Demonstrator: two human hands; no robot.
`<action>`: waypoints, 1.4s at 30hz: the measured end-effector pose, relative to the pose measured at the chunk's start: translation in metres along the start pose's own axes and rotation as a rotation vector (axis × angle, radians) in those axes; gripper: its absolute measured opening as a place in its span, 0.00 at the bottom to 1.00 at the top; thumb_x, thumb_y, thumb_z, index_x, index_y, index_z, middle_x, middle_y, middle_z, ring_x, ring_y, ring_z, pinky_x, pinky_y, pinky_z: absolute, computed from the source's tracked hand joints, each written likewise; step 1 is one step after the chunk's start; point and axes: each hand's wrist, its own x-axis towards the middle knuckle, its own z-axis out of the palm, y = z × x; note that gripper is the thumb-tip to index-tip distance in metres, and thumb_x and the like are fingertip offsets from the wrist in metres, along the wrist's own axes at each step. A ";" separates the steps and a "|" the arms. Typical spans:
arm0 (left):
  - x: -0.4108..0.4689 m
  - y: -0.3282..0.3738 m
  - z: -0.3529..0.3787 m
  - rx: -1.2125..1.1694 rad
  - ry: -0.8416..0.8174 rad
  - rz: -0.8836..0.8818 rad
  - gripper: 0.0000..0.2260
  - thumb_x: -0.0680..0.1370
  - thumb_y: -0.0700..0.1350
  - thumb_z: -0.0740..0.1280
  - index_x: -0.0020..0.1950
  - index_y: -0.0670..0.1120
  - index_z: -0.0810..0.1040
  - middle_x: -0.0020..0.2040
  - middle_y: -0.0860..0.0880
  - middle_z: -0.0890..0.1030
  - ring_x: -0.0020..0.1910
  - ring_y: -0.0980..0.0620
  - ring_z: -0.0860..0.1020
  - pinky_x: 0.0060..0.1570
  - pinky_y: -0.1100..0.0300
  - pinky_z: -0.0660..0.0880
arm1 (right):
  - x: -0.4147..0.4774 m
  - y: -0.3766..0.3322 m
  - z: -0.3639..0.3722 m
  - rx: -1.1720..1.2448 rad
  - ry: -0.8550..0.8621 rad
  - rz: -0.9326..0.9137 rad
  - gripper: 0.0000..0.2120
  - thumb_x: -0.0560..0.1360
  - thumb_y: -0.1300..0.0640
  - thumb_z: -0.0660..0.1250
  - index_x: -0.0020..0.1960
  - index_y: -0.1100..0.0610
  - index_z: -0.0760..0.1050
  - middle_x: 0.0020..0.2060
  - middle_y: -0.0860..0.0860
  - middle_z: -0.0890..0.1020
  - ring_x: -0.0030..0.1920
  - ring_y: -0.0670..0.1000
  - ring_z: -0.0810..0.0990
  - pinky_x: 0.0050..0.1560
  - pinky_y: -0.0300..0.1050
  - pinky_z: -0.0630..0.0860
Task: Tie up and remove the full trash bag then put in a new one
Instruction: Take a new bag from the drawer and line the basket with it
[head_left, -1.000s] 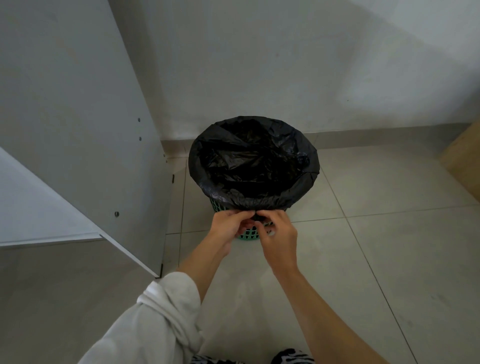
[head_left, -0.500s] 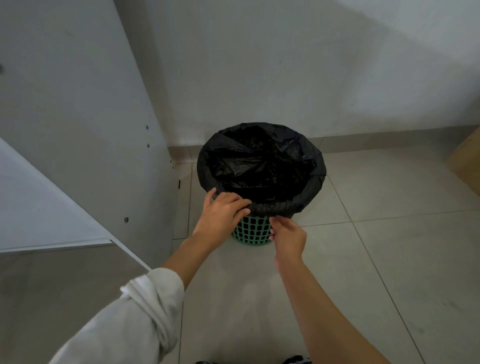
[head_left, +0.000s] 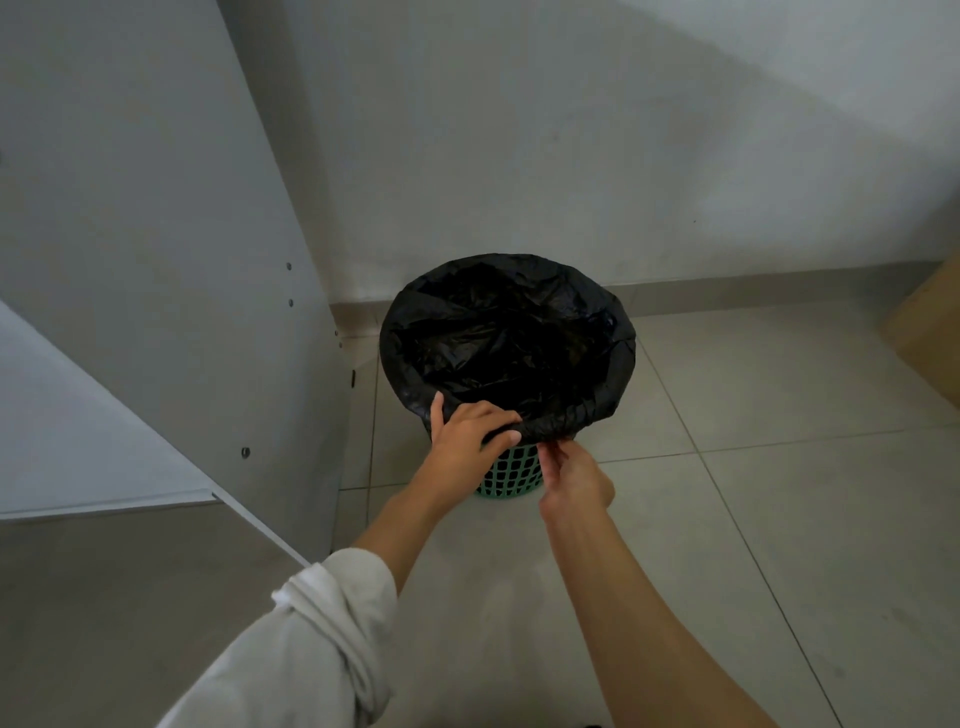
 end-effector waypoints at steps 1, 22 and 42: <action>0.000 0.000 0.000 -0.007 0.002 -0.002 0.13 0.80 0.50 0.60 0.62 0.49 0.77 0.55 0.56 0.75 0.63 0.59 0.67 0.69 0.53 0.29 | -0.002 -0.001 0.000 -0.007 -0.024 -0.006 0.10 0.75 0.68 0.65 0.55 0.71 0.75 0.51 0.63 0.81 0.45 0.54 0.81 0.51 0.43 0.77; 0.007 -0.001 0.002 0.016 0.010 -0.009 0.14 0.80 0.50 0.60 0.63 0.50 0.76 0.60 0.54 0.74 0.68 0.58 0.63 0.67 0.55 0.26 | 0.011 -0.013 0.019 -0.172 -0.242 0.213 0.21 0.79 0.47 0.59 0.66 0.59 0.70 0.57 0.54 0.79 0.51 0.50 0.78 0.47 0.41 0.69; 0.000 0.006 0.014 0.042 0.067 -0.036 0.15 0.80 0.52 0.59 0.63 0.50 0.77 0.61 0.53 0.75 0.68 0.58 0.64 0.67 0.55 0.27 | 0.011 -0.022 0.034 -0.302 0.056 0.146 0.18 0.77 0.53 0.65 0.62 0.64 0.71 0.48 0.56 0.77 0.42 0.53 0.75 0.28 0.40 0.66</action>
